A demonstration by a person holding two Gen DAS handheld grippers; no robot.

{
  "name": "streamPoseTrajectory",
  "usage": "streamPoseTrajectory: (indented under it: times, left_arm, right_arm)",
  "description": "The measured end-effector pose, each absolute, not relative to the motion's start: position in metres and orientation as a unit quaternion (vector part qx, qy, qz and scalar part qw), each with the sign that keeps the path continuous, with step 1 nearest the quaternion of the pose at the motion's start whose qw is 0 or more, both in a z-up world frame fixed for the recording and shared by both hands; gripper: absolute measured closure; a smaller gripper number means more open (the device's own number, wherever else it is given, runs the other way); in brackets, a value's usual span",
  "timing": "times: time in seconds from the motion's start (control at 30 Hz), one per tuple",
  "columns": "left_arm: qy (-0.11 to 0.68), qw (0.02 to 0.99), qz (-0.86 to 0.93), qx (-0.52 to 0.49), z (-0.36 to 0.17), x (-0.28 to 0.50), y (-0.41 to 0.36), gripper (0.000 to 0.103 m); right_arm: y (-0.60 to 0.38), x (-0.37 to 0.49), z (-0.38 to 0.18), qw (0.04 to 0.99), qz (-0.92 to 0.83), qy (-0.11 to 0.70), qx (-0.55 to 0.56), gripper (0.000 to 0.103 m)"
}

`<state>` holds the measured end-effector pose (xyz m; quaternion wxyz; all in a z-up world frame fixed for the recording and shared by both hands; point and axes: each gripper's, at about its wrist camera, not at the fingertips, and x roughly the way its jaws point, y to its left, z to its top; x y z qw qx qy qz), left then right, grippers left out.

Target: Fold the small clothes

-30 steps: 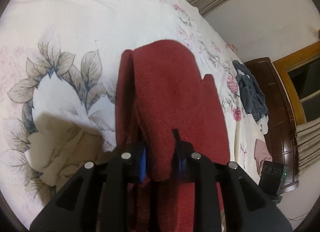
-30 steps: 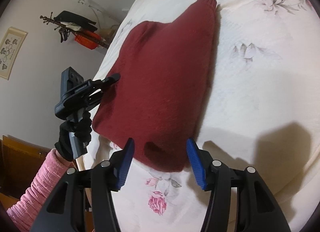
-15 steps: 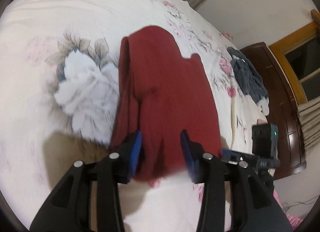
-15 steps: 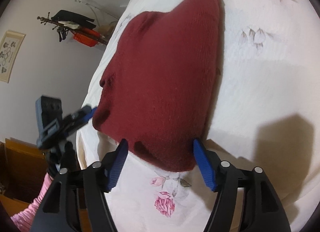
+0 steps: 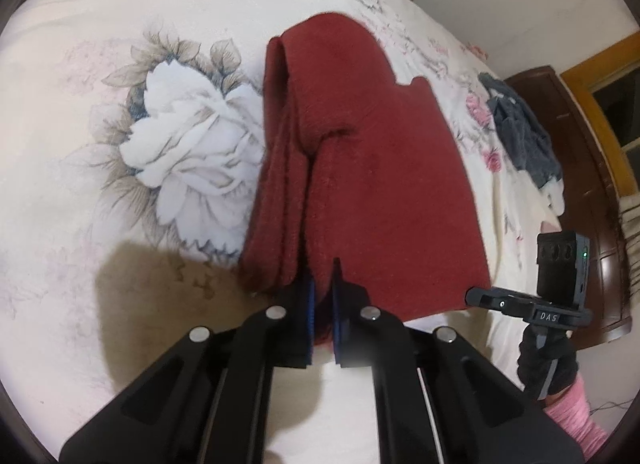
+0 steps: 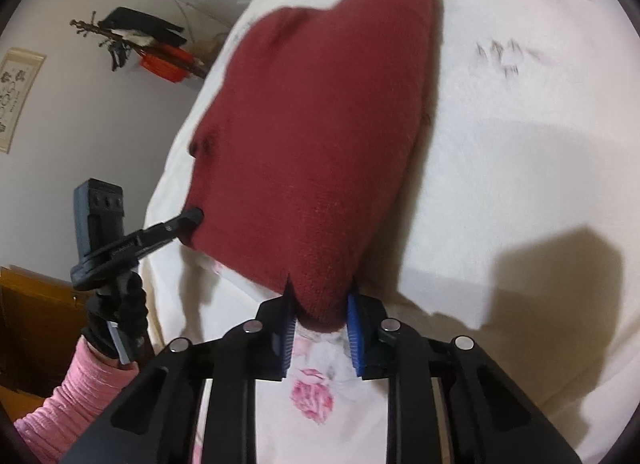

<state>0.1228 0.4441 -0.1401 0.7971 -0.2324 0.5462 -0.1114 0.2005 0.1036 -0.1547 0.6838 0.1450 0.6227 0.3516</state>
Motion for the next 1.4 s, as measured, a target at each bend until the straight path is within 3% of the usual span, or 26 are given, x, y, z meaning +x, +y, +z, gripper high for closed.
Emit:
streamPoseTrajectory:
  times: [0.23,0.5,0.6,0.63,0.7,0.73,0.87,1.4]
  left_arm:
    - [0.534,0.804,-0.114,-0.233,-0.132,0.123,0.448,0.099]
    - [0.543,0.799,-0.110,-0.233,-0.138,0.127,0.450,0.098]
    - [0.535,0.800,-0.113,-0.246,-0.124,0.126,0.453,0.085]
    - [0.530,0.803,-0.114,-0.247,-0.119,0.125,0.455,0.069]
    - [0.516,0.815,-0.109,-0.240,-0.107,0.127,0.460,0.049]
    - [0.512,0.820,-0.108,-0.234,-0.101,0.131,0.462,0.043]
    - [0.520,0.813,-0.115,-0.234,-0.100,0.154,0.463,0.039]
    - [0.568,0.771,-0.161,-0.238,-0.160,0.244,0.446,0.034]
  right_arm:
    - [0.114,0.192,-0.158,0.684,0.359,0.622,0.126,0.080]
    - [0.115,0.189,-0.172,0.669,0.358,0.642,0.108,0.064]
    - [0.112,0.187,-0.164,0.674,0.364,0.636,0.093,0.062]
    - [0.107,0.189,-0.158,0.676,0.367,0.631,0.098,0.061]
    - [0.098,0.194,-0.148,0.677,0.371,0.625,0.113,0.055]
    - [0.094,0.197,-0.143,0.679,0.374,0.621,0.118,0.053]
    - [0.078,0.211,-0.123,0.703,0.367,0.596,0.127,0.038]
    - [0.072,0.271,-0.152,0.694,0.348,0.599,0.195,0.032]
